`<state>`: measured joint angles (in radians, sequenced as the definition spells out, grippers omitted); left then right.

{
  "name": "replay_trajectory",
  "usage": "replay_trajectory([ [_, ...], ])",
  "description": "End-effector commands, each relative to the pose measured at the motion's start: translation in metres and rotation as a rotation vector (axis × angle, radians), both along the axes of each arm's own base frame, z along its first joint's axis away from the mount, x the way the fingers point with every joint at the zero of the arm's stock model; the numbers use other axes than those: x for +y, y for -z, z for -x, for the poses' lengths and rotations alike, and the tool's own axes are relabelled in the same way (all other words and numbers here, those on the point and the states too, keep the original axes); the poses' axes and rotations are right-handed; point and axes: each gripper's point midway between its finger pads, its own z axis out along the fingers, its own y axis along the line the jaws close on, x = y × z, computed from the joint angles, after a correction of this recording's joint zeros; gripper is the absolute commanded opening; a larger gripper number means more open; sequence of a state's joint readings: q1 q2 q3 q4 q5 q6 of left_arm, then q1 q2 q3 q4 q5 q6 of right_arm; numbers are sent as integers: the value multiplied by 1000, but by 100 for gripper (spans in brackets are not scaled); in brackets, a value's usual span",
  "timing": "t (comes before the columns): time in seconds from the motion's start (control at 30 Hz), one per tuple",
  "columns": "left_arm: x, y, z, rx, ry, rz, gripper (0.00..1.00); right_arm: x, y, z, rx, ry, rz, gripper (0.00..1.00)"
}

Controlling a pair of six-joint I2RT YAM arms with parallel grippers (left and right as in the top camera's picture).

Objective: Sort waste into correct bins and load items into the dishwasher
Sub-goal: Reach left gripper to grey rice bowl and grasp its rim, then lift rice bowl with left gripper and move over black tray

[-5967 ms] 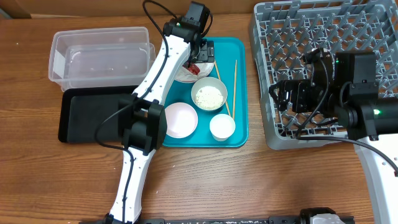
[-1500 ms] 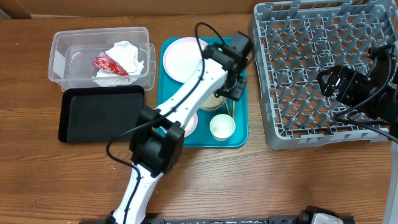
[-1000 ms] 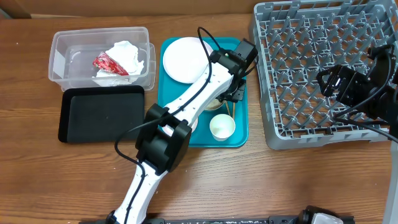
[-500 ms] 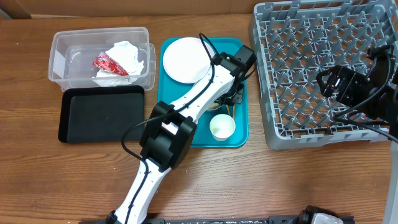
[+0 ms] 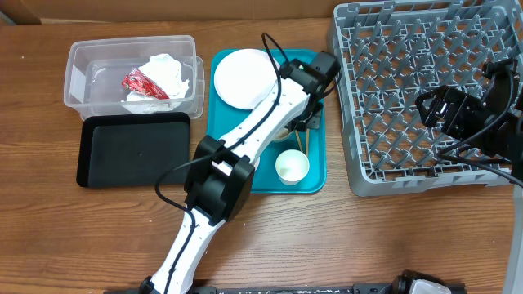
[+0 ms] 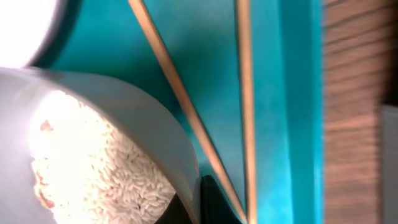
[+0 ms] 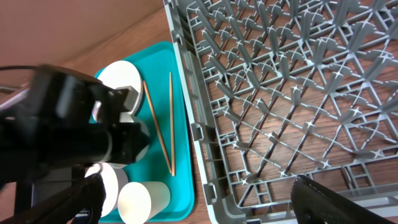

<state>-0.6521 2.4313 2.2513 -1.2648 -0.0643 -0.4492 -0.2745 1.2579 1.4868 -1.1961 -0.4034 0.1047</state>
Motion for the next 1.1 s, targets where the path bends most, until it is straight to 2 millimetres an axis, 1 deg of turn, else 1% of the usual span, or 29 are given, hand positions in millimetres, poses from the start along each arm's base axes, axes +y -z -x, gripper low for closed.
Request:
replay_trajectory([
  [0.0, 0, -48, -18, -70, 23, 54, 4, -1, -7, -2, -21, 1, 5, 97],
  [0.1, 13, -79, -20, -82, 22, 61, 4, -1, -7, -2, -21, 1, 5, 97],
  [0.17, 28, -98, -21, -85, -1, 62, 4, -1, -7, -2, -21, 1, 5, 97],
  [0.23, 43, -114, -20, -76, -19, 73, 4, -1, -7, -2, -21, 1, 5, 97],
  [0.33, 58, -133, -16, -43, -4, 134, 4, -1, -7, -2, -21, 1, 5, 97],
  [0.4, 54, -144, -13, -16, 69, 246, 4, -1, -7, -2, -21, 1, 5, 97],
  [0.47, 53, -158, -11, 10, 77, 363, 4, -1, -7, -2, -21, 1, 5, 97],
  [0.5, 56, -164, -12, 8, 76, 390, 4, -1, -7, -2, -21, 1, 5, 97],
  [0.57, 69, -173, -15, -10, 51, 398, 4, -1, -7, -2, -21, 1, 5, 97],
  [0.63, 86, -180, -15, -27, 23, 381, 4, -1, -7, -2, -21, 1, 5, 97],
  [0.7, 101, -185, -11, -29, -4, 356, 4, -1, -7, -2, -21, 1, 5, 97],
  [0.8, 130, -188, 2, -10, -50, 315, 4, -1, -7, -2, -21, 1, 5, 96],
  [1.0, 189, -181, 34, 68, -132, 282, 4, -1, -7, -2, -22, 1, 5, 97],
  [1.03, 199, -178, 39, 85, -153, 281, 5, -1, -7, -2, -22, 1, 5, 97],
  [1.07, 214, -171, 47, 113, -169, 298, 4, -1, -8, -3, -24, 1, 5, 97],
])
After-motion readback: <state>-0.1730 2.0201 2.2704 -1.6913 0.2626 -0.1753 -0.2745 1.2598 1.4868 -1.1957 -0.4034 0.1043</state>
